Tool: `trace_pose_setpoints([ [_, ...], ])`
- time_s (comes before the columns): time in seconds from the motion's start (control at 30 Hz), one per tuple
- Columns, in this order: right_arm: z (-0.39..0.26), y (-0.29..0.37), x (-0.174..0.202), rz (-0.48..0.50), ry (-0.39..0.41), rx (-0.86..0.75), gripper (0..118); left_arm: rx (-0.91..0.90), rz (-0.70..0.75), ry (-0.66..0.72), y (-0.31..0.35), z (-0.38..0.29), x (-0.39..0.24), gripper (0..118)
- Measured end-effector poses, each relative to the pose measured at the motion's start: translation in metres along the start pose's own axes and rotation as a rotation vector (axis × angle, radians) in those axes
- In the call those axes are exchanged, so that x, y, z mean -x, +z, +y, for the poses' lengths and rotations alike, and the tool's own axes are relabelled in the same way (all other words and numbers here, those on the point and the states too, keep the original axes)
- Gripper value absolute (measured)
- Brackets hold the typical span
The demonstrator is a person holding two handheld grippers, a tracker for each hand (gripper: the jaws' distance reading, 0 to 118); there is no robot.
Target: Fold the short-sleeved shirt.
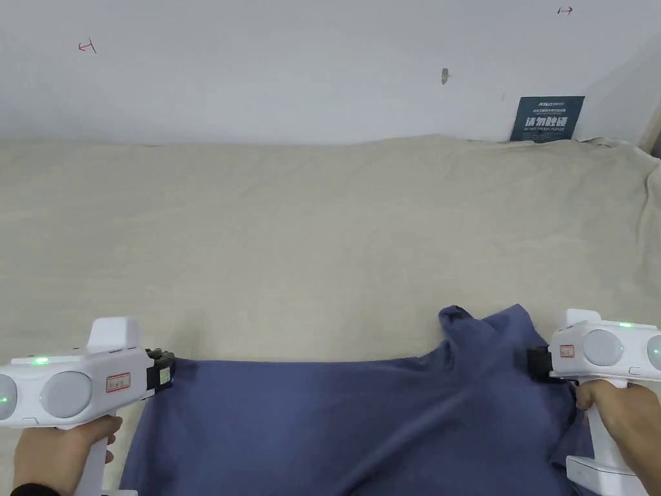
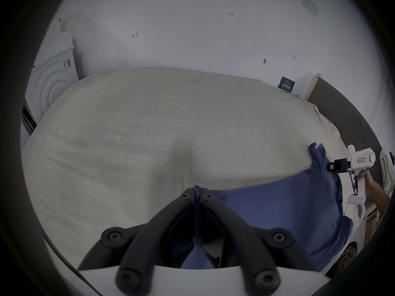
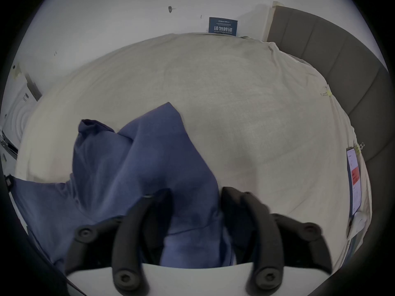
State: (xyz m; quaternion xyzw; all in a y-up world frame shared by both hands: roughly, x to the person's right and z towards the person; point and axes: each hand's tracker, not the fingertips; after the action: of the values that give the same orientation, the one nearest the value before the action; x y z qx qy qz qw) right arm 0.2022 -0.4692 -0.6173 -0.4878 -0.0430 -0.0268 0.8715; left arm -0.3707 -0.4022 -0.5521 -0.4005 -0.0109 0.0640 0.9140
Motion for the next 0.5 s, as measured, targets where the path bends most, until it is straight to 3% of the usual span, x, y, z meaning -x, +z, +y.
trace_pose_setpoints([
  [0.03, -0.002, 0.003, 0.001, 0.009, 0.014, -0.007, 2, 0.003, 0.002, 0.002, 0.001, -0.001, 0.001, 1],
  [0.23, -0.017, 0.050, 0.001, 0.047, 0.057, -0.122, 2, -0.001, 0.021, 0.024, 0.012, -0.011, 0.001, 1],
  [0.5, -0.061, 0.185, -0.018, 0.217, 0.023, -0.295, 2, -0.026, 0.060, 0.059, 0.059, -0.033, 0.012, 1],
])
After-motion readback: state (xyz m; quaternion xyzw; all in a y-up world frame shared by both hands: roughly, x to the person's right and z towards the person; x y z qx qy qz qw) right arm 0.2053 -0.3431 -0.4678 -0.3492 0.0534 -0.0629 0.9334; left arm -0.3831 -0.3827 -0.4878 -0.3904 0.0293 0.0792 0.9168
